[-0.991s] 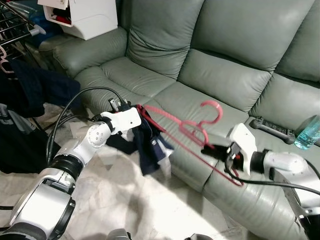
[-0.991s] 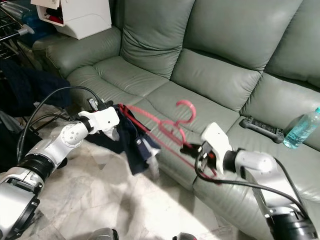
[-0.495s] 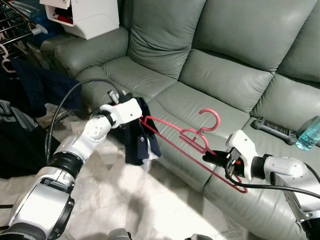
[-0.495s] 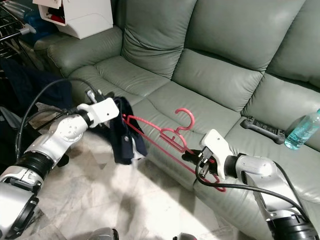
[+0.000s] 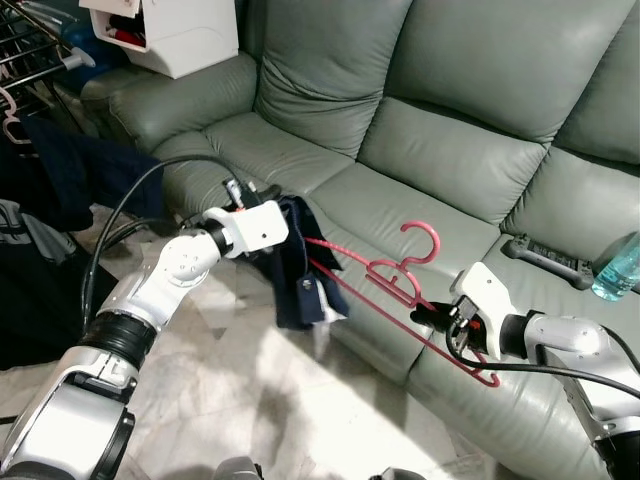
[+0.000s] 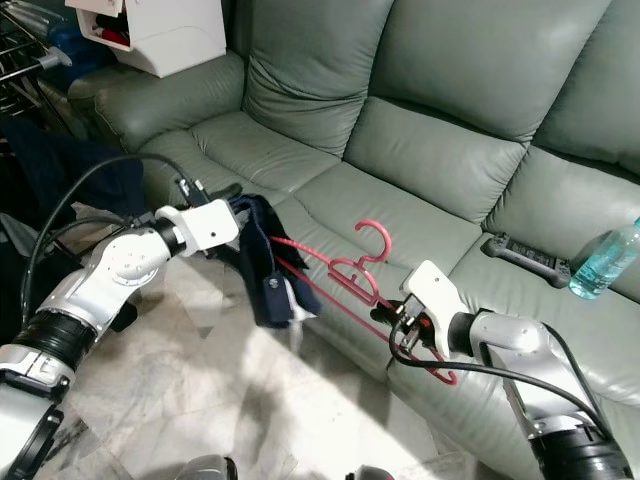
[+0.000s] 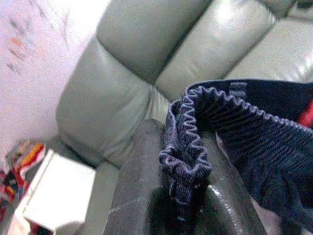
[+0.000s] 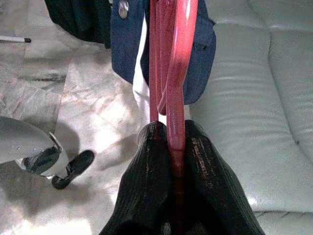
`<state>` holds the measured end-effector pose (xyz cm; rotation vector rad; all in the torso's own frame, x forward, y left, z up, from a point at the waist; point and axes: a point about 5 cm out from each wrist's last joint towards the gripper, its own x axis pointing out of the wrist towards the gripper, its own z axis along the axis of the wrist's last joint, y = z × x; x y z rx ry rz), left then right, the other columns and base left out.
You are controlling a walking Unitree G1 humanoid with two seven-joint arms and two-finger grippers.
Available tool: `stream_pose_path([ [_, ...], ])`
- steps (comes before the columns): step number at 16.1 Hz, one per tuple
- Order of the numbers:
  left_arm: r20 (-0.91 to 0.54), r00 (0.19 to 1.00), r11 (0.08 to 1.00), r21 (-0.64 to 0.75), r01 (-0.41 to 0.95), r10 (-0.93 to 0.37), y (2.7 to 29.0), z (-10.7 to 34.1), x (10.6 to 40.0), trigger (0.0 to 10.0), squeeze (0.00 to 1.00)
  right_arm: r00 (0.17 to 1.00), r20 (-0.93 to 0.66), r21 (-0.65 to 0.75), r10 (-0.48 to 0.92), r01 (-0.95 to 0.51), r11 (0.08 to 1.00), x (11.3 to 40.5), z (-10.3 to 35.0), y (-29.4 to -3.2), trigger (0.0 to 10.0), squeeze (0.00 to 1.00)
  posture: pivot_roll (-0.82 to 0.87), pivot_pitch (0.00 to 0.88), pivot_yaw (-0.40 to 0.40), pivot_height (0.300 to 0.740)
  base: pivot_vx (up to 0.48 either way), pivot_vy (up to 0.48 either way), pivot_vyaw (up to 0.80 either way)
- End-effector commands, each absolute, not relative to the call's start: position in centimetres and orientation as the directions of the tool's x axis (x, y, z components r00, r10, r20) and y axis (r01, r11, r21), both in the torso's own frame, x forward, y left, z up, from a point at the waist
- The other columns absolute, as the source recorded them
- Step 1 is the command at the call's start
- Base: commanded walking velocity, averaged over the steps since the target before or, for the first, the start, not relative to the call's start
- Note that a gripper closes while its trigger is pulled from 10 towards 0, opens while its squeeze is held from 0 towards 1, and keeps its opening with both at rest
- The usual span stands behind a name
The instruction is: Hang hanger
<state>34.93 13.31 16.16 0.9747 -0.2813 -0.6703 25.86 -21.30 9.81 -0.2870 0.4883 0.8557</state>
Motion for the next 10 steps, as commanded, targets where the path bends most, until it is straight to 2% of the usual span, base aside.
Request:
stream_pose_path([
  [1, 0.003, 0.74, 0.424, 0.821, 0.382, -0.673, 12.7, 18.3, 34.8, 10.0, 0.0, 0.552, -0.55, -0.048, 0.627, -0.77, 0.637, 26.0, 9.5, -21.7, 10.0, 0.0, -0.09, 0.033, 0.024, 0.74, 0.0, 0.0, 0.0],
  [3, 0.079, 0.666, 0.481, 0.755, 0.446, -0.742, 10.6, 20.3, 33.7, 10.0, 0.0, 0.555, -0.576, -0.016, 0.6, -0.741, 0.671, 26.2, 8.9, -22.2, 10.0, 0.0, -0.09, 0.032, 0.023, 0.74, 0.0, 0.0, 0.0],
  [5, 0.125, 0.662, 0.511, 0.745, 0.43, -0.739, 10.2, 21.3, 33.6, 10.0, 0.0, 0.534, -0.616, -0.003, 0.579, -0.736, 0.677, 26.0, 8.2, -22.6, 10.0, 0.0, -0.09, 0.032, 0.023, 0.74, 0.0, 0.0, 0.0],
  [7, 0.2, 0.75, 0.621, 0.709, 0.333, -0.631, 11.6, 22.5, 34.7, 10.0, 0.0, 0.526, -0.652, 0.016, 0.547, -0.711, 0.703, 25.8, 7.3, -23.2, 10.0, 0.0, -0.09, 0.032, 0.021, 0.74, 0.0, 0.0, 0.0],
  [10, 0.268, 0.787, 0.725, 0.62, 0.301, -0.556, 12.1, 24.4, 35.0, 10.0, 0.0, 0.504, -0.684, 0.033, 0.527, -0.701, 0.713, 25.2, 6.3, -23.7, 10.0, 0.0, -0.09, 0.033, 0.02, 0.74, 0.0, 0.0, 0.0],
])
